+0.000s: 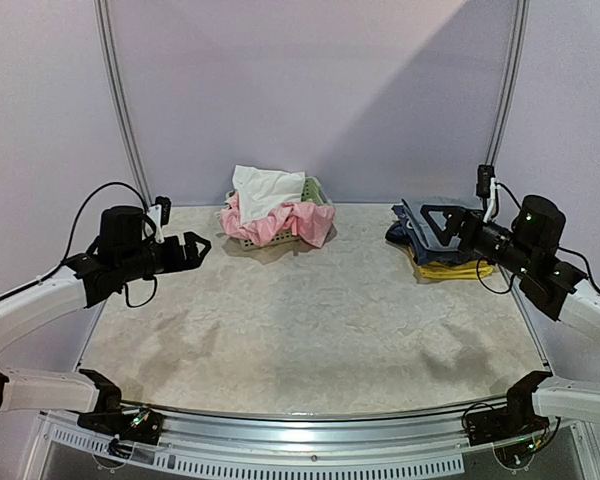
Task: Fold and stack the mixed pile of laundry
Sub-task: Pick up the crumpled shorts and place them in the bin.
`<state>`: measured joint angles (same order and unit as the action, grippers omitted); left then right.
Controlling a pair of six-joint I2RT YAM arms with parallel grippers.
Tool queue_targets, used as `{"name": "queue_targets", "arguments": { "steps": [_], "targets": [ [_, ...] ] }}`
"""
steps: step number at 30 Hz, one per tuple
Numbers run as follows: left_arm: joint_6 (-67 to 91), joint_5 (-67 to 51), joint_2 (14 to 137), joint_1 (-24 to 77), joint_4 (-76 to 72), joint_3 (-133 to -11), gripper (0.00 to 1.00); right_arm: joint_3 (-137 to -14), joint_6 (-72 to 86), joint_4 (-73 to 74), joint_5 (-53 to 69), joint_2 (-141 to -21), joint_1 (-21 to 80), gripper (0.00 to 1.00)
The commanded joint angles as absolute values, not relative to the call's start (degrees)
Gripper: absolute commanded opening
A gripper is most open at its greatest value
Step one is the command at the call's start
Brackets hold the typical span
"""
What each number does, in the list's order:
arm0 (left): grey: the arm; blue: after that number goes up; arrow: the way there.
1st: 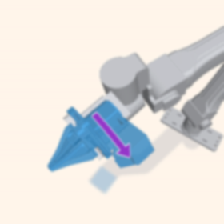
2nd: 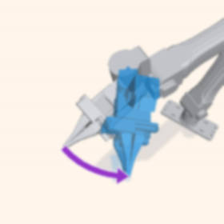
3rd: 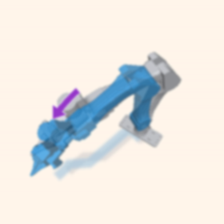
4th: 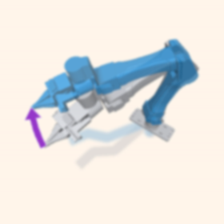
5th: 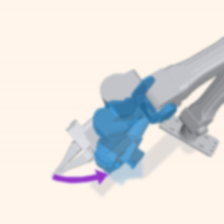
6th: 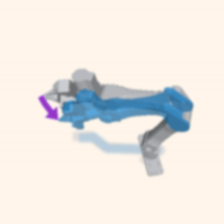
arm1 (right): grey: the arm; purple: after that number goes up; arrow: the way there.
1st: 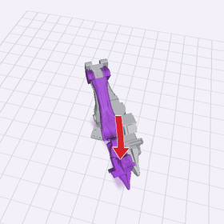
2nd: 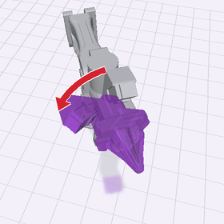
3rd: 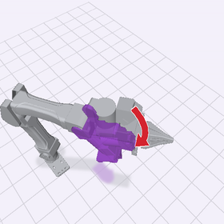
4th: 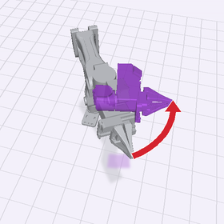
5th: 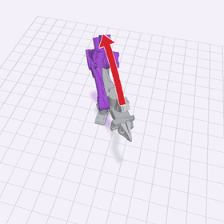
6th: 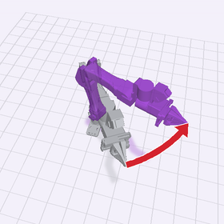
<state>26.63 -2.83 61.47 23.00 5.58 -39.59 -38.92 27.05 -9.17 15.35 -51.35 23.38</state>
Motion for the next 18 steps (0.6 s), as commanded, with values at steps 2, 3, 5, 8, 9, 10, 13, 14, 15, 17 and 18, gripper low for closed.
{"name": "queue_targets", "arguments": {
  "steps": [2,3,5,8,9,10,13,14,15,17,18],
  "targets": [
    [28.92,6.02,58.15,24.58,12.68,-39.21,0.98,-40.14,28.59,-7.59,13.21,-52.72,23.79,0.99],
    [28.96,6.92,57.84,24.89,13.44,-39.12,0.98,-40.64,28.68,-6.50,12.43,-53.01,23.77,0.99],
    [28.93,8.31,57.36,25.47,14.89,-39.11,0.98,-41.51,29.05,-4.94,11.48,-53.69,23.78,0.99],
    [28.23,9.16,56.37,26.20,15.91,-38.88,0.98,-42.25,29.29,-5.02,13.12,-55.38,23.81,0.99],
    [27.87,9.43,55.96,26.46,16.06,-38.73,0.98,-42.27,29.39,-5.68,14.02,-55.99,23.75,0.99],
    [27.59,9.62,55.52,26.74,16.27,-38.61,0.98,-42.46,29.56,-6.38,14.90,-56.83,23.81,0.99],
    [26.81,9.59,54.22,27.47,16.54,-38.33,0.97,-44.92,30.84,-6.28,16.03,-60.77,24.01,0.99],
    [26.54,9.60,53.84,27.78,16.62,-38.32,0.97,-46.41,31.13,-4.76,15.84,-62.06,24.31,0.99],
    [26.40,9.70,53.65,28.11,16.74,-38.32,0.97,-48.19,30.99,-3.22,15.06,-64.49,25.22,0.99],
    [25.88,9.88,53.51,28.59,16.87,-38.32,0.97,-52.19,28.93,-0.30,12.60,-68.13,27.65,0.99],
    [25.66,9.91,53.72,28.79,16.79,-38.28,0.97,-54.31,28.13,1.81,11.59,-70.96,28.98,0.99]
  ]
}}
